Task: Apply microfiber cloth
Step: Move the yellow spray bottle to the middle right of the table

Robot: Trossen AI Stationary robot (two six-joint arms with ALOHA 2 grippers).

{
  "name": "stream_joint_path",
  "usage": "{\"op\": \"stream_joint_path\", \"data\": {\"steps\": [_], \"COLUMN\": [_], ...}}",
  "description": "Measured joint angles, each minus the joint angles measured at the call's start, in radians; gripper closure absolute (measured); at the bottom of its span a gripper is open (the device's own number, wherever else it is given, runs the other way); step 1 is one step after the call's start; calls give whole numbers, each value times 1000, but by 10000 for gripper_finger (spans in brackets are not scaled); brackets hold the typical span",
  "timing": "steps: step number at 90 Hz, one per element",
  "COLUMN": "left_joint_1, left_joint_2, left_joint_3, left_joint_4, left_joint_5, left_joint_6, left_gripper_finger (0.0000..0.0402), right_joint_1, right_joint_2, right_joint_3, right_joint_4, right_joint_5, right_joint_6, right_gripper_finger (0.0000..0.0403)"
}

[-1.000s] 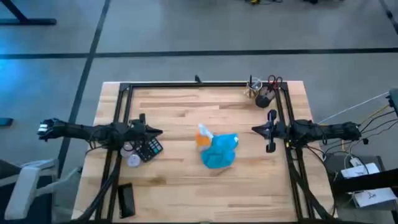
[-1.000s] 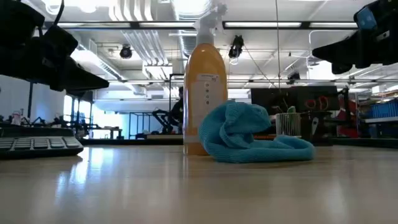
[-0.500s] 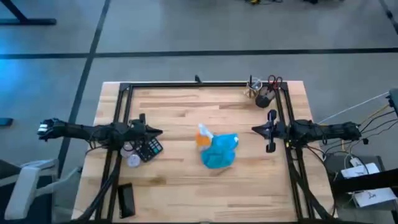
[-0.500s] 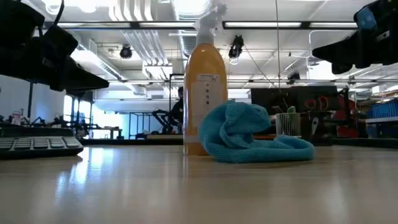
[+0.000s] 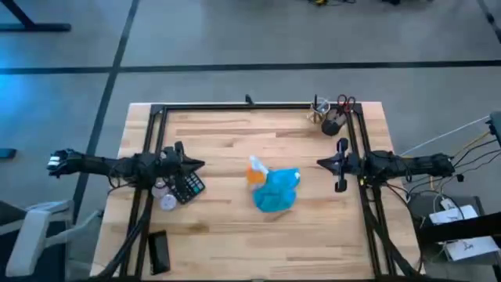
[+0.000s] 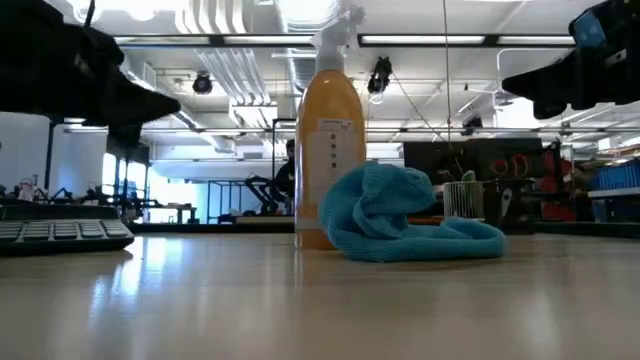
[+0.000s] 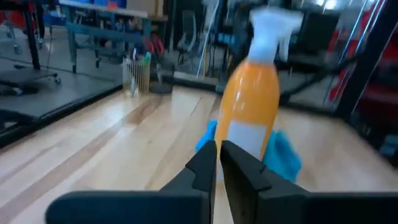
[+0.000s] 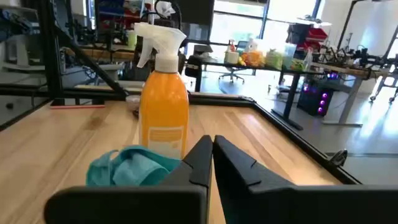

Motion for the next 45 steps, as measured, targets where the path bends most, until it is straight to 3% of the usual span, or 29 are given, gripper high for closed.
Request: {"op": "stream_joint_path", "data": {"steps": [30,45], "left_joint_1": [1,1], "left_joint_2": [15,73], "left_joint_3": [2,82], "left_joint_4": [123,24], "left_joint_5": [3,3], "left_joint_6": [151,151], "left_gripper_finger": [391,391], "right_joint_1": [0,0], "right_joint_2": [0,0], "right_joint_3": [0,0], "right_joint_4": [0,0], "right_joint_5": [0,0], "right_joint_6": [0,0], "right_gripper_finger": [403,403]}}
